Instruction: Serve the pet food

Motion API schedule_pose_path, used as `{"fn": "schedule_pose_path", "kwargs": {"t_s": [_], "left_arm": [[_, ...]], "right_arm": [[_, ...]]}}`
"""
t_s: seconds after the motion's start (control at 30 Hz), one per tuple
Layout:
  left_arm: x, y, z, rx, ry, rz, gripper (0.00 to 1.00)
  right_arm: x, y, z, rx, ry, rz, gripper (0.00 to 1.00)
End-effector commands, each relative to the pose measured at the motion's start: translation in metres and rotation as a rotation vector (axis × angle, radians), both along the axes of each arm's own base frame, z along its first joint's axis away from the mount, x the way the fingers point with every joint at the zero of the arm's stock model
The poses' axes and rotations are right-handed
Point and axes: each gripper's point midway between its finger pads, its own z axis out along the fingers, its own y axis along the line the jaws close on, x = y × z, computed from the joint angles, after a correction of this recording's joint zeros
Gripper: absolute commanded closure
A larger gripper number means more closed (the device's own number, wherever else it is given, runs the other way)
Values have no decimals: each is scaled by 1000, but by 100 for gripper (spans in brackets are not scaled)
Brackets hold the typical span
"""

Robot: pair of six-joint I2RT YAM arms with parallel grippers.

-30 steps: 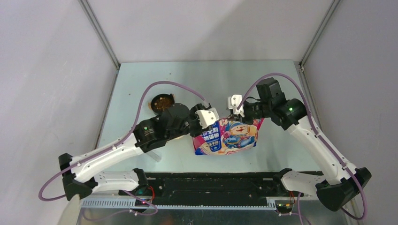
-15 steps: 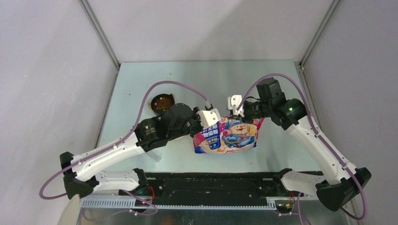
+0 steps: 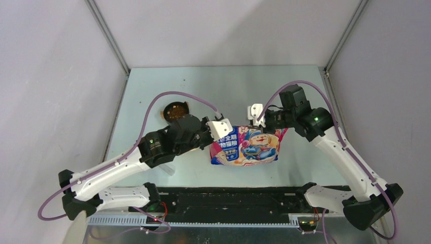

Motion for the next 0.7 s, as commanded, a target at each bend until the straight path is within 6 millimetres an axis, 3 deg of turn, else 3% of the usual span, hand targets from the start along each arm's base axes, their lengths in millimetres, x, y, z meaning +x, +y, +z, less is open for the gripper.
{"fn": "schedule_pose_path", "kwargs": {"t_s": [0.0, 0.13, 0.3, 0.47, 0.5, 0.6, 0.67], "left_arm": [[14, 21, 5, 36, -36, 110, 100], [6, 20, 25, -41, -56, 63, 100], [0, 15, 30, -81, -61, 21, 100], [-5, 4, 27, -98, -39, -26, 100], [-5, 3, 27, -99, -38, -29, 100], [-7, -1, 27, -108, -36, -50, 100], [-7, -1, 28, -112, -40, -53, 100]], "right_arm": [[-8, -1, 48, 98, -142, 27, 100], [-9, 2, 48, 104, -133, 35, 100], [-25, 33, 48, 191, -52, 133, 66], [-41, 61, 36, 191, -27, 209, 52], [-36, 64, 31, 180, -26, 199, 49], [-29, 75, 20, 147, -21, 178, 48], [-19, 79, 18, 141, -28, 136, 60]]}}
